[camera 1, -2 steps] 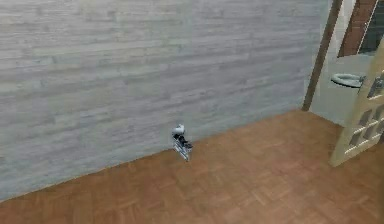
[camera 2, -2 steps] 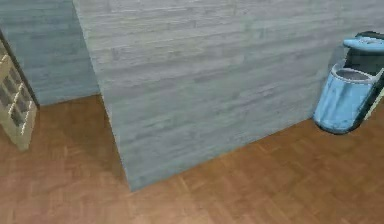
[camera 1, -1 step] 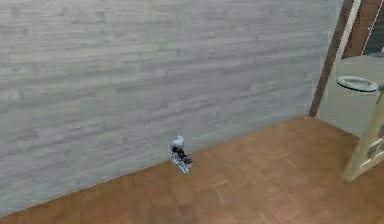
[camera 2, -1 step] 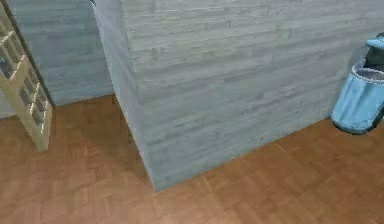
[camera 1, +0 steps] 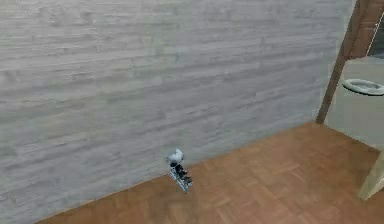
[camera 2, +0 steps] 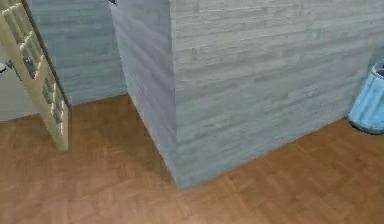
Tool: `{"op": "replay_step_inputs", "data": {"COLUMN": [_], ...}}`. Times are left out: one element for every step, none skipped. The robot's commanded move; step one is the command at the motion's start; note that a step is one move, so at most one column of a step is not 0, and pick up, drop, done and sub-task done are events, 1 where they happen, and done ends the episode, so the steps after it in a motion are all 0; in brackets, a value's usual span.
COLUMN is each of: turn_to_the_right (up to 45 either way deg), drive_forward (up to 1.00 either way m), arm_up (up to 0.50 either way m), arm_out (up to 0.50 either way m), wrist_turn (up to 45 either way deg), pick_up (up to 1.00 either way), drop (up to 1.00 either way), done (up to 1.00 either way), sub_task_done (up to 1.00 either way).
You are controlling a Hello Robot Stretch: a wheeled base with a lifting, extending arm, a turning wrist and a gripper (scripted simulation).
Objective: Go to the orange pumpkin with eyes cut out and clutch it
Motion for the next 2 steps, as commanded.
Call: {"op": "replay_step_inputs", "data": {"turn_to_the_right": [36.0,0.0], "drive_forward": [0.0,1.0], "arm_up": [0.0,0.0], "arm_out": [0.0,0.0], "wrist_turn": [0.0,0.0], "pick_up": [0.0,0.0], "drop": [0.0,0.0], "done": [0.0,0.0], "sub_task_done": [0.0,0.0]}}
